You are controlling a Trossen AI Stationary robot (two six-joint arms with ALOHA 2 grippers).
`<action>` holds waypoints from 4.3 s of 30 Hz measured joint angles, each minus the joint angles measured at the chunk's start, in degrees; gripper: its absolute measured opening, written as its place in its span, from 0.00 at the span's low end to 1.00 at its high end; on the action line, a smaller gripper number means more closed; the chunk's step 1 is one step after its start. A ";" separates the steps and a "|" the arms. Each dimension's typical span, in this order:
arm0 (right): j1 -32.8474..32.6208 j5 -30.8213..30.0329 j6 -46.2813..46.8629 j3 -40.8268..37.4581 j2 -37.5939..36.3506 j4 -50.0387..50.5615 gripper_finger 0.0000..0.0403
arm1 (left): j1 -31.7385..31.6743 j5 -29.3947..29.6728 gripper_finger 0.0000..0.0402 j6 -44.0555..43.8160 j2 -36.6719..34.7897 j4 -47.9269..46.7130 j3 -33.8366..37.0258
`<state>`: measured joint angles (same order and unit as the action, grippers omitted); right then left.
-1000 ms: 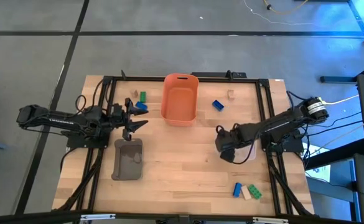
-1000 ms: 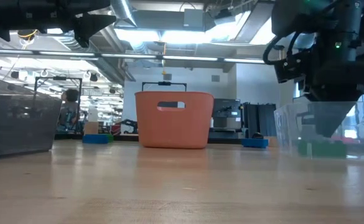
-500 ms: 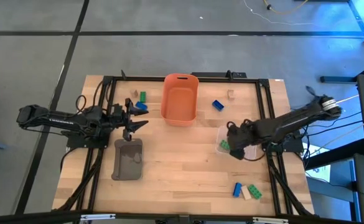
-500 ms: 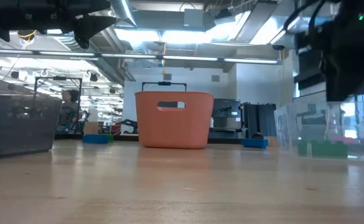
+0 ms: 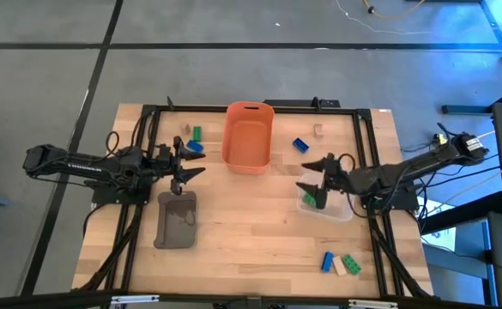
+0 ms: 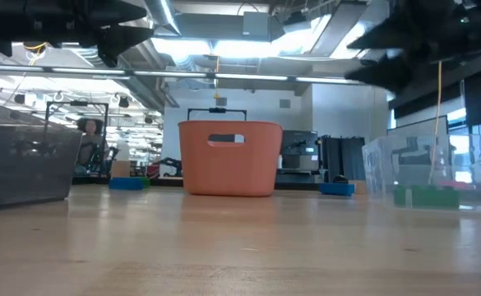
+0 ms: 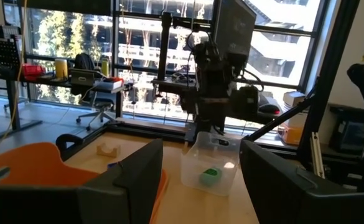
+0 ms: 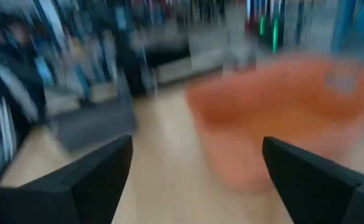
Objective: Sort & place blocks by color
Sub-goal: Put the top left blue game piece into the orange bin
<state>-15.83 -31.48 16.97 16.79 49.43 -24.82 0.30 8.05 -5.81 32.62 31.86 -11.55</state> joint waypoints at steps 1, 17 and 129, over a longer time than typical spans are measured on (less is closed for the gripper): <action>0.72 0.05 -2.80 -1.39 0.00 -5.70 0.89 | 0.00 0.00 0.52 0.28 0.02 -0.06 0.00; 4.91 4.54 -11.78 -4.82 -0.20 -18.32 0.89 | 0.00 -0.23 0.52 1.82 0.00 -0.19 0.00; 4.89 5.61 -9.51 -4.82 -0.04 -13.48 0.89 | -33.13 16.03 0.30 44.30 54.75 -82.00 -45.73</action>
<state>-10.94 -25.87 7.46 11.97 49.39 -38.30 -32.84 24.08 38.49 87.37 -50.13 -57.28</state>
